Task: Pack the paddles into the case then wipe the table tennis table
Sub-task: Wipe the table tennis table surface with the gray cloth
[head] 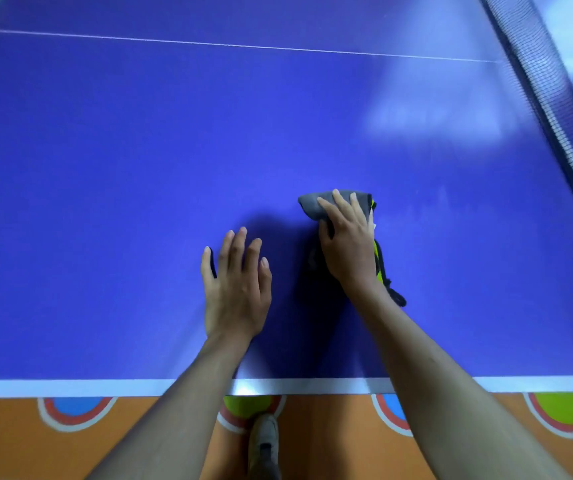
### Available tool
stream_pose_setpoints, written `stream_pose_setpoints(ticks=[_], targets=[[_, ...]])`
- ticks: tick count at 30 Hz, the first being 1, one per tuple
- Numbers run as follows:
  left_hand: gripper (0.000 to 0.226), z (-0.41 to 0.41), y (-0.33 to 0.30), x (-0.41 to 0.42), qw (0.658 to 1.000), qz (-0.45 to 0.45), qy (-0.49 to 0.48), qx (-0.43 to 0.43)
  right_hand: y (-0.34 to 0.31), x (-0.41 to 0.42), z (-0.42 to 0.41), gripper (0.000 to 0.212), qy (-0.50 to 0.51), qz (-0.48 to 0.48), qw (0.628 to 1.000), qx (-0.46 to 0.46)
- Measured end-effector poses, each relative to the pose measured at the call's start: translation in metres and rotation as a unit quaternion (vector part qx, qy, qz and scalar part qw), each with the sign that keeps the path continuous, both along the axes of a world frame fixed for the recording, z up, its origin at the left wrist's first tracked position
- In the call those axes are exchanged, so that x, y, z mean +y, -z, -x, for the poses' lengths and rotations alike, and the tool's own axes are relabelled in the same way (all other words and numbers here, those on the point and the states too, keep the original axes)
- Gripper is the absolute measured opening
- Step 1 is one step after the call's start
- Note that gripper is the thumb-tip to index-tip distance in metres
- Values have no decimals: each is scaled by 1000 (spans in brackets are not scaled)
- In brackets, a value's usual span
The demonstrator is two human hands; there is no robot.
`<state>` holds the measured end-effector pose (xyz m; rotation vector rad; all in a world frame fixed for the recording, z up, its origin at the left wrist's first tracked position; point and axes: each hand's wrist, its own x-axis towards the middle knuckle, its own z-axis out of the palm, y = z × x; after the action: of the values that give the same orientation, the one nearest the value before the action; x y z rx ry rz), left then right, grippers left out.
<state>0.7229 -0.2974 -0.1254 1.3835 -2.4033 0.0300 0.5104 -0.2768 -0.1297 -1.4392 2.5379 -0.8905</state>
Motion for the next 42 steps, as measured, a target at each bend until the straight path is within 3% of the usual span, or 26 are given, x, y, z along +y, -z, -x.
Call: stream_pose_setpoints(ticks=[7,12,16,21,32,37,42], targets=[[37,0,-6,4,1000,2,6,11,-7,137,-62,43,14,-11,1000,-11],[35,2,-11,8,1000,-13,12,15,-14,215,-89,44,10,-76,997,2],[36,2,-11,7,1000,-16,9,15,-13,192,-76,40,36,-103,994,-11],[39,1,-6,4,1000,-3,14,20,-5,119,-27,40,117,-43,992,2],[43,1,-2,2,1000,-9,7,-13,-8,3,80,41,99,-58,993,-4],[41,0,-4,0,1000,-9,6,1,-12,6,86,43,48,-57,997,-34],[39,0,-7,0,1000,-22,8,19,-14,76,51,45,23,-57,997,-40]])
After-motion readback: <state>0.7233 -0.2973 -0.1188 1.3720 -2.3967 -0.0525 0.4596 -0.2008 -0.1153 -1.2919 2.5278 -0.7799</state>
